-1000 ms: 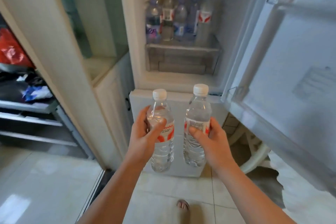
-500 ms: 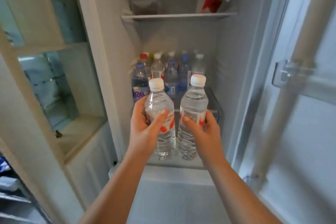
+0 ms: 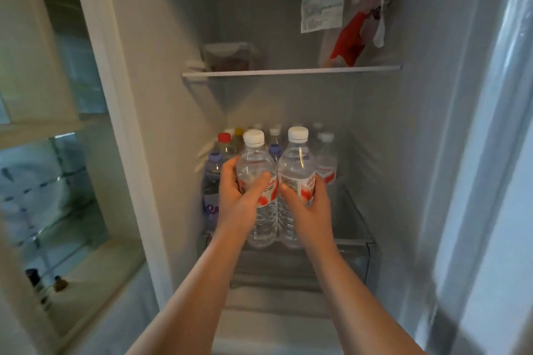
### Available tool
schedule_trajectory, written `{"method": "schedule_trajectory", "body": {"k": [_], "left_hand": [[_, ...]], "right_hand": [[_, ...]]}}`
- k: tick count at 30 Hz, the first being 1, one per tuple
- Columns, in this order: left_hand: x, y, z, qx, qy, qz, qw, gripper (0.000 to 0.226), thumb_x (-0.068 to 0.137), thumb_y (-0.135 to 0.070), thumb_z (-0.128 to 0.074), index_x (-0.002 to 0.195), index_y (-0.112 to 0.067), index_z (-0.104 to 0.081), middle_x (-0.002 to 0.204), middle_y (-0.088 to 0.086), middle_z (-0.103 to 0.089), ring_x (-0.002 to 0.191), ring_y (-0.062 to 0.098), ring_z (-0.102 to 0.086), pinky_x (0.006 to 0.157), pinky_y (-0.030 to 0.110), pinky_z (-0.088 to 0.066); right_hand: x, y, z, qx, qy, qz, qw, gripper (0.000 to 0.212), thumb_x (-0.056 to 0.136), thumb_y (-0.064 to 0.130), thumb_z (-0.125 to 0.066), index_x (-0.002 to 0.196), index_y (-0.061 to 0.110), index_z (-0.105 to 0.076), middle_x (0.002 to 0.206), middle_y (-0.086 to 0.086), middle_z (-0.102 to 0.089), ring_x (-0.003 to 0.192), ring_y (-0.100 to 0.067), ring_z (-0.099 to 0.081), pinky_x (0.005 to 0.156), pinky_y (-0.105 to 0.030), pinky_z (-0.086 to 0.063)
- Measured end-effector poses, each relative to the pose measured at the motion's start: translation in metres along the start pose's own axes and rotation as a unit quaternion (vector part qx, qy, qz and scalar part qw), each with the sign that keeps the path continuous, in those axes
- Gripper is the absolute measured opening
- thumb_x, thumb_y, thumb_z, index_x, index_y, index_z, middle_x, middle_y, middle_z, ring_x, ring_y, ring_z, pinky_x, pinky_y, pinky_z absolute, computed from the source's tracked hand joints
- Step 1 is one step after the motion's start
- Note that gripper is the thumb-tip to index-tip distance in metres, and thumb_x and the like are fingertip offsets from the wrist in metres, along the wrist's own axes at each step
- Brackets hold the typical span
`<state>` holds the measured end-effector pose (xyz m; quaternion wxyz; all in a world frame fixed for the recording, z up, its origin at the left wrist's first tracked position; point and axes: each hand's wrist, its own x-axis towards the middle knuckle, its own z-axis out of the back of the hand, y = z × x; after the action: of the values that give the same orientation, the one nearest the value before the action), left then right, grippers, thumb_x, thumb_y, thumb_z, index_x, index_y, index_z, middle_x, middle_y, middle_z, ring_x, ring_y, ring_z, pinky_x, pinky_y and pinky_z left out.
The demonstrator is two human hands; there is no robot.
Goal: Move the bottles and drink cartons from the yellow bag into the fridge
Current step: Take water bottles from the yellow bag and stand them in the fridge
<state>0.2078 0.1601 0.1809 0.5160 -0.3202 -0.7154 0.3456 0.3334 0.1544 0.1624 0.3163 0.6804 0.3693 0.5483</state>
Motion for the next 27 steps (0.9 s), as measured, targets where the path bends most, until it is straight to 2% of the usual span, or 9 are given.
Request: {"method": "schedule_trajectory", "body": {"k": [3,9,12,15,17,21,23,25,27], "left_hand": [[0.025,0.017,0.000,-0.008,-0.001,-0.004,1.000,0.047,0.088,-0.007,-0.070,0.129,-0.013,-0.050,0.118,0.009,-0.067,0.106,0.023,-0.068,0.084,0.034,-0.058],[0.052,0.046,0.003,-0.034,0.017,0.040,0.998,0.046,0.090,-0.005,-0.066,0.132,-0.012,-0.049,0.119,0.007,-0.066,0.100,0.016,-0.069,0.072,0.021,-0.055],[0.057,0.061,0.002,-0.021,0.028,0.042,0.999,0.048,0.090,-0.006,-0.066,0.134,-0.015,-0.047,0.121,0.005,-0.065,0.102,0.014,-0.069,0.075,0.022,-0.056],[0.060,0.076,0.004,0.001,0.038,0.043,0.998,0.053,0.090,-0.012,-0.069,0.135,-0.022,-0.044,0.126,0.002,-0.063,0.109,0.016,-0.066,0.086,0.031,-0.058],[0.061,0.084,0.006,0.012,0.043,0.047,0.998,0.056,0.089,-0.013,-0.069,0.136,-0.026,-0.041,0.129,0.001,-0.060,0.112,0.014,-0.064,0.088,0.029,-0.057],[0.061,0.092,0.009,0.054,0.045,0.035,0.997,0.063,0.091,-0.017,-0.068,0.141,-0.032,-0.034,0.138,-0.004,-0.053,0.122,0.008,-0.057,0.090,0.017,-0.052],[0.059,0.098,0.012,0.084,0.059,0.022,0.994,0.071,0.092,-0.023,-0.068,0.149,-0.035,-0.027,0.146,-0.006,-0.047,0.130,0.008,-0.051,0.099,0.023,-0.049],[0.053,0.102,0.015,0.132,0.064,0.009,0.989,0.078,0.092,-0.026,-0.067,0.152,-0.040,-0.020,0.153,-0.008,-0.039,0.138,0.010,-0.043,0.108,0.035,-0.045],[0.043,0.105,0.016,0.174,0.052,-0.008,0.983,0.081,0.091,-0.026,-0.068,0.153,-0.040,-0.018,0.155,-0.008,-0.037,0.141,0.011,-0.039,0.110,0.038,-0.043]], "right_hand": [[0.027,-0.020,-0.006,-0.016,0.010,-0.002,1.000,0.049,0.091,0.013,-0.068,0.136,0.015,-0.047,0.125,-0.003,-0.066,0.114,-0.016,-0.065,0.099,-0.041,-0.053],[0.061,-0.058,-0.009,-0.076,0.041,-0.054,0.995,0.061,0.091,0.031,-0.068,0.143,0.028,-0.035,0.132,0.006,-0.059,0.119,-0.009,-0.060,0.105,-0.043,-0.048],[0.069,-0.073,-0.008,-0.083,0.039,-0.056,0.994,0.064,0.090,0.036,-0.069,0.144,0.028,-0.035,0.134,0.006,-0.059,0.122,-0.011,-0.059,0.106,-0.045,-0.047],[0.070,-0.088,-0.003,-0.085,0.041,-0.068,0.993,0.069,0.087,0.042,-0.071,0.144,0.027,-0.036,0.135,0.005,-0.059,0.123,-0.013,-0.058,0.106,-0.047,-0.047],[0.068,-0.093,-0.001,-0.089,0.048,-0.073,0.992,0.064,0.090,0.035,-0.070,0.144,0.027,-0.036,0.135,0.005,-0.059,0.123,-0.011,-0.058,0.105,-0.042,-0.048],[0.064,-0.092,0.003,-0.118,0.059,-0.063,0.989,0.047,0.092,0.022,-0.068,0.130,0.038,-0.046,0.122,0.021,-0.063,0.114,0.005,-0.059,0.090,-0.013,-0.048],[0.062,-0.090,0.007,-0.147,0.068,-0.052,0.985,0.048,0.090,0.021,-0.070,0.128,0.039,-0.049,0.122,0.025,-0.062,0.115,0.006,-0.057,0.093,-0.014,-0.047],[0.059,-0.090,0.014,-0.151,0.070,-0.061,0.984,0.055,0.087,0.023,-0.073,0.133,0.039,-0.047,0.128,0.021,-0.061,0.119,0.004,-0.056,0.096,-0.018,-0.046],[0.056,-0.092,0.024,-0.152,0.064,-0.092,0.982,0.056,0.086,0.024,-0.073,0.132,0.041,-0.045,0.126,0.020,-0.059,0.117,0.003,-0.056,0.093,-0.018,-0.045]]}}
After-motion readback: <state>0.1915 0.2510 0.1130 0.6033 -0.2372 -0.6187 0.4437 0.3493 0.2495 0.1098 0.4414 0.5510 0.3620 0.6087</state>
